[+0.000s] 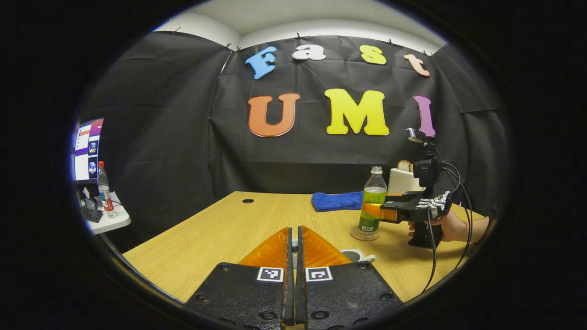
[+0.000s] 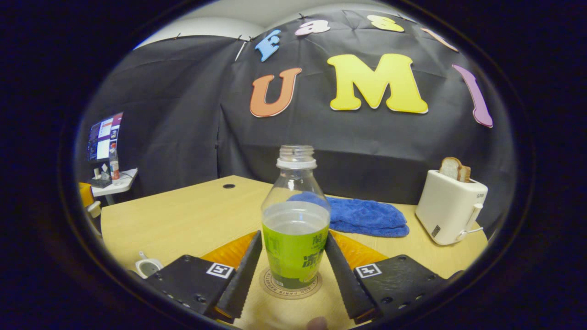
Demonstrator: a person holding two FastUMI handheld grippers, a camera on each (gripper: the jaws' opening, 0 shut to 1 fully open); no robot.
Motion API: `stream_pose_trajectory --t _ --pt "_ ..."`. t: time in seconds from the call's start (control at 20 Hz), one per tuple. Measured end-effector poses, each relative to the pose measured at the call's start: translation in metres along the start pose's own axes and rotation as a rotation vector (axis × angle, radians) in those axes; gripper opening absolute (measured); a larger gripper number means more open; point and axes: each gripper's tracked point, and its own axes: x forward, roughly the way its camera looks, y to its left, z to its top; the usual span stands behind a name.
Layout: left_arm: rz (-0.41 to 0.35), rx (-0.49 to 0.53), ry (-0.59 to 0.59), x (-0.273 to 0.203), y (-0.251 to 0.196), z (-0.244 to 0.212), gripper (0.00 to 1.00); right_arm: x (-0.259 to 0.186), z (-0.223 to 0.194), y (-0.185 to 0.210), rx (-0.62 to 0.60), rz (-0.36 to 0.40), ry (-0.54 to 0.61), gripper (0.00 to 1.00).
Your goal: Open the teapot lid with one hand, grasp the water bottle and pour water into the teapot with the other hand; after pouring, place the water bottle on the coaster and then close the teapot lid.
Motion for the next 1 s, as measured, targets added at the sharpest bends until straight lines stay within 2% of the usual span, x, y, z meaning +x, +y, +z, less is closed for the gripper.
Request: stream_pose_trajectory --t 0.1,0.25,0.35,0.6,1.0 --pt "-0.008 -0.002 0.000 0.002 -0.004 -0.001 0.04 -0.002 0.000 0.003 -0.014 0.003 -0.003 0.92" --pt "-0.028 -0.004 -0.005 0.005 -0.014 -0.001 0.04 -0.012 -0.001 0.009 -0.032 0.017 -0.001 0.96" --pt "-0.045 -0.012 -0.009 0.006 -0.024 0.000 0.04 -0.030 0.000 0.009 -0.042 0.020 -0.006 0.96" --pt "-0.096 -0.029 -0.018 0.014 -0.047 -0.001 0.04 -0.080 0.003 -0.009 -0.051 -0.031 -0.050 0.94" --pt "-0.151 -0.031 0.008 0.035 -0.080 -0.019 0.04 -0.143 -0.012 -0.041 0.009 -0.111 -0.066 0.94"
